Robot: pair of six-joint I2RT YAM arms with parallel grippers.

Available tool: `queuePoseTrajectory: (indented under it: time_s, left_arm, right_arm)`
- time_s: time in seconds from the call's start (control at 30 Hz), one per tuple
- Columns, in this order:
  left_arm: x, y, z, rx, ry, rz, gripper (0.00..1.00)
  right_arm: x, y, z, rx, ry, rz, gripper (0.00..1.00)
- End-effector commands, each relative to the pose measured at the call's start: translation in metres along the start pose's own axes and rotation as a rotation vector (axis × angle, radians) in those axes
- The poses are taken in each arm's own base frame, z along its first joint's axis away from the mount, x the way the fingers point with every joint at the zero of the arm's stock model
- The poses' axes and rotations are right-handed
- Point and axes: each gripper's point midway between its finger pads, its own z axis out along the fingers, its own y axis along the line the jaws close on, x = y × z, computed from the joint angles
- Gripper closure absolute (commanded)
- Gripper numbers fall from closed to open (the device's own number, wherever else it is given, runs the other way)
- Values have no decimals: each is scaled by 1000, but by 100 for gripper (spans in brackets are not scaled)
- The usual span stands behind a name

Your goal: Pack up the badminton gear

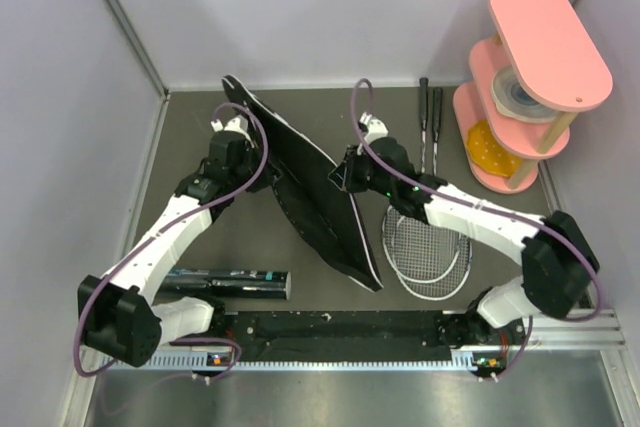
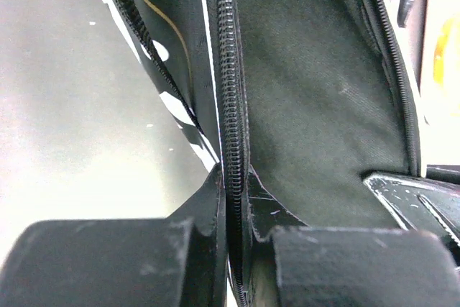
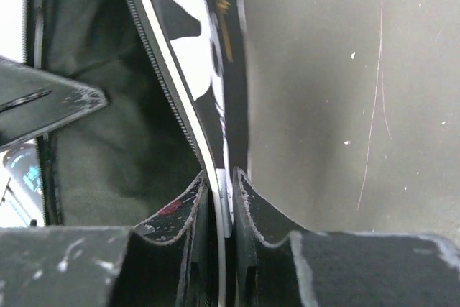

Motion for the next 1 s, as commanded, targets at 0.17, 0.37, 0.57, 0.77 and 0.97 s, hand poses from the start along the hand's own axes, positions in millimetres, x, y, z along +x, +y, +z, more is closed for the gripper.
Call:
queuePoseTrajectory:
  time_s: [0.17, 0.37, 0.57, 0.77, 0.97]
  left_arm:
    - [-26, 14, 9, -190, -9, -15, 100]
    - [-19, 20, 28, -235, 45, -74, 100]
    - [-19, 19, 30, -233, 43, -95, 100]
    - [-17, 4, 24, -188, 70, -175, 100]
    - [-18, -2, 25, -156, 85, -144, 100]
  right_arm:
    - [13, -10, 36, 92, 179, -24, 53]
    - [-14, -4, 18, 102, 173, -128, 20]
    - [-56, -61, -9, 251, 77, -63, 16]
    - [-67, -156, -25, 551, 74, 106, 16]
    - [-42, -225, -25, 711, 218, 84, 27]
